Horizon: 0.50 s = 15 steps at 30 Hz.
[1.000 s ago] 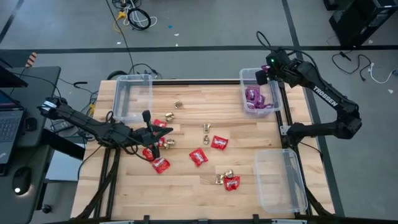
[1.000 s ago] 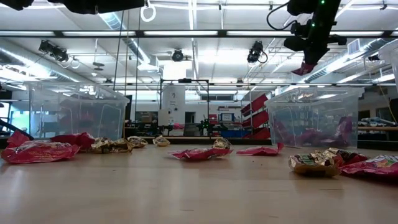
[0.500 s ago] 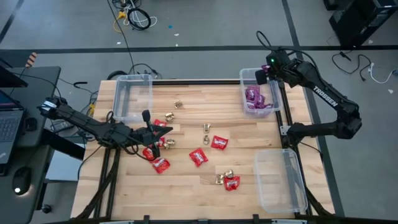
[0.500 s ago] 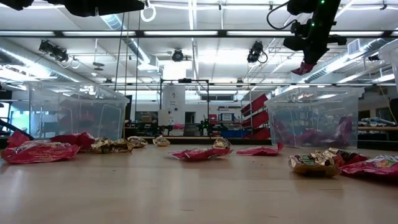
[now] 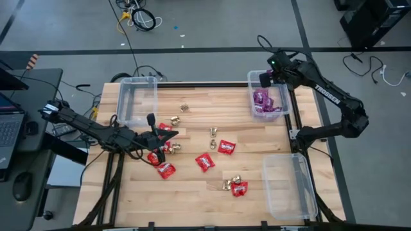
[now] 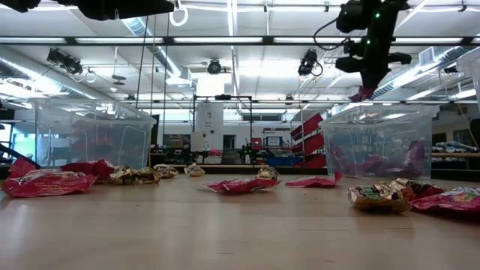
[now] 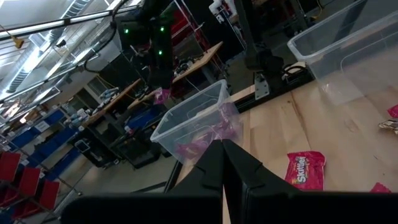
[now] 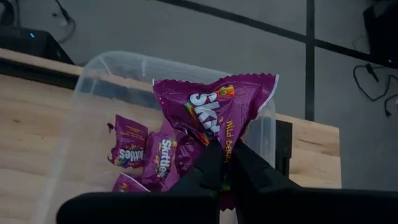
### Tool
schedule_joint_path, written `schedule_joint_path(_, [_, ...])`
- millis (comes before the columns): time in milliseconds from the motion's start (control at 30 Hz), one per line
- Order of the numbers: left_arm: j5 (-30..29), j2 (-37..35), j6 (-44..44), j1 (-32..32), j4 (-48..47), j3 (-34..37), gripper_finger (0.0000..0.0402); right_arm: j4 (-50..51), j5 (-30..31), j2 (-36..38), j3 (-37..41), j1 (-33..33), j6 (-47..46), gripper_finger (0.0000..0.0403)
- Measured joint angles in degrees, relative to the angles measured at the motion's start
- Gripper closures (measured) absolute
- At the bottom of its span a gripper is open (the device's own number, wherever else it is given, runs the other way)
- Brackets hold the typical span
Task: Sort candy
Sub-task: Put the purple candy into the top right transparent bin
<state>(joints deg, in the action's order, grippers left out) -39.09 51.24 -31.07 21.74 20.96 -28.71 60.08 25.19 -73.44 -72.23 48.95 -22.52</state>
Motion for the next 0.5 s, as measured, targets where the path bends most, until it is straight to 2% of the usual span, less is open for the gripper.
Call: schedule_joint_path(500, [0.0, 0.0, 0.6, 0.0, -1.8, 0.0, 0.0401, -0.5, 0.0, -10.2, 0.0, 1.0, 1.3, 0.0388])
